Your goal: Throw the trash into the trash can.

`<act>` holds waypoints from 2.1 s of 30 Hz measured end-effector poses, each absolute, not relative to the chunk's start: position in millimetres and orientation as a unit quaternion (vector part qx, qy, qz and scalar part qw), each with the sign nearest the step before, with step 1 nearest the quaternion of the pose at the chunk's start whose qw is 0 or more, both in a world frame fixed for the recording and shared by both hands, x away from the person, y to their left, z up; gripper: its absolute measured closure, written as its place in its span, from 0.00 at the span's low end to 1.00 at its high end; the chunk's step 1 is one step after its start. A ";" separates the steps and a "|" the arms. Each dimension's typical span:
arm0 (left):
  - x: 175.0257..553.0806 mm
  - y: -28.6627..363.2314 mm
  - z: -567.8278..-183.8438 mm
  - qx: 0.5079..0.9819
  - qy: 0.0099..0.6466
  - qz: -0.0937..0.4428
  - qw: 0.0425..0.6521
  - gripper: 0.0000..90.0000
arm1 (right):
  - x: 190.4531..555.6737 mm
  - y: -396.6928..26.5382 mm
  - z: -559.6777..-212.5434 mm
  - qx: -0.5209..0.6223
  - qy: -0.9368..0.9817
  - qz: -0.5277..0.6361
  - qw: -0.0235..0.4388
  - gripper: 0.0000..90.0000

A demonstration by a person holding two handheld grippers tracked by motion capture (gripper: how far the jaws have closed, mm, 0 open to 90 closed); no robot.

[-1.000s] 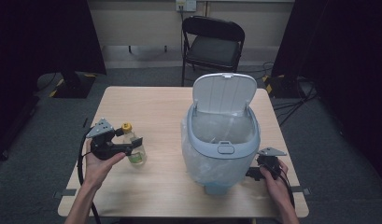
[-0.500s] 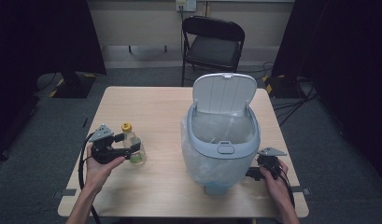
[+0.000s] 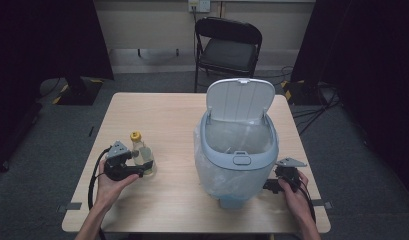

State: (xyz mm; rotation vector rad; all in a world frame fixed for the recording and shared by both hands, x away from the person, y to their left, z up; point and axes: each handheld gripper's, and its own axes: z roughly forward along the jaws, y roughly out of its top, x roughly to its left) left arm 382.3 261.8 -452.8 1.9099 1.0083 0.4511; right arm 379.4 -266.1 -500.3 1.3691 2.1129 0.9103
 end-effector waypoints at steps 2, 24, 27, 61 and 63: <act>383.3 260.7 -459.7 0.777 0.412 0.181 0.441 0.27 | 379.3 -266.0 -500.3 0.497 0.768 0.331 0.230 0.14; 394.1 253.5 -485.2 0.770 0.425 0.168 0.446 0.25 | 379.5 -266.1 -500.2 0.498 0.768 0.331 0.229 0.14; 393.5 251.8 -483.3 0.777 0.423 0.176 0.433 0.28 | 379.5 -266.2 -500.2 0.498 0.768 0.331 0.229 0.14; 381.7 258.9 -447.0 0.732 0.428 0.168 0.503 0.31 | 379.6 -266.2 -500.2 0.498 0.768 0.331 0.229 0.14; 380.4 259.0 -443.5 0.729 0.426 0.170 0.508 0.31 | 379.6 -266.2 -500.2 0.497 0.768 0.331 0.229 0.14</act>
